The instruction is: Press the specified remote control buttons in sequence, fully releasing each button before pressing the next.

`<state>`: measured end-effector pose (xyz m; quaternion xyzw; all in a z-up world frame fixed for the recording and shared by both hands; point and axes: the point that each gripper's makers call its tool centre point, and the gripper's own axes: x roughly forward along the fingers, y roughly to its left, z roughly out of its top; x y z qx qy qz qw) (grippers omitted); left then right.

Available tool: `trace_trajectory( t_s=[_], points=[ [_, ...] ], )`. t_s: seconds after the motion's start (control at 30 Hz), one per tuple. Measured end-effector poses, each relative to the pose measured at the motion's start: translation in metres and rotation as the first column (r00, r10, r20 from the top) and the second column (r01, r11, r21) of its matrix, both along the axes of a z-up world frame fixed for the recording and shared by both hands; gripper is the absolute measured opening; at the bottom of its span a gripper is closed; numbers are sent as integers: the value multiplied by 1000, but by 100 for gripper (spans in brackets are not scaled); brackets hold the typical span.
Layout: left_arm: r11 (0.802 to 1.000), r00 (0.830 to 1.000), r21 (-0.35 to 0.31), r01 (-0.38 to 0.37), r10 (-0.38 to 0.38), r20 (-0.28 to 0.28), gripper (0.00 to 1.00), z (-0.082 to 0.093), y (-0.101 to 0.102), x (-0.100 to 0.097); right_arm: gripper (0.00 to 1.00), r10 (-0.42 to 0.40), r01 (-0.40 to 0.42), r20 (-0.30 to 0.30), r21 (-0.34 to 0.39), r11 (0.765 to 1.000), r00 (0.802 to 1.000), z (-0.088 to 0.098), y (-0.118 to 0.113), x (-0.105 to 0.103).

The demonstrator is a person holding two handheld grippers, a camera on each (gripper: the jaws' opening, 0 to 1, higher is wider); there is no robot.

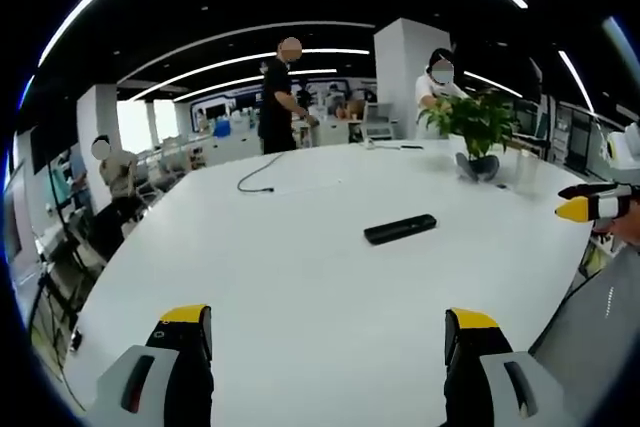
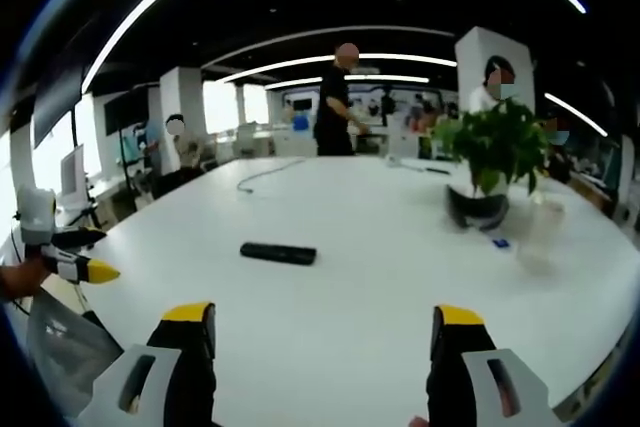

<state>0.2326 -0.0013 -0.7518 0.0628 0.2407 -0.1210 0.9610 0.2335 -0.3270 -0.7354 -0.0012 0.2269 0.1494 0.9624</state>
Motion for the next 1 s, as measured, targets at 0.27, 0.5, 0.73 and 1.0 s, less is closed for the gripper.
trace_trajectory(
  t_s=[0.27,0.5,0.73,1.0],
  points=[
    [998,998,21,62,-61,-25,97,1,-8,13,81,14,-14,-1,12,1000,1000,0,2,0],
    [984,983,48,174,-171,-66,89,5,-24,31,72,30,-30,-13,28,999,999,-2,5,-2],
    [960,960,72,270,-263,-95,86,9,-38,53,55,53,-53,-26,14,998,998,-4,9,-4],
    [926,928,102,363,-349,-133,82,6,-53,81,34,83,-80,-66,48,996,994,-8,15,-8]
  ],
)
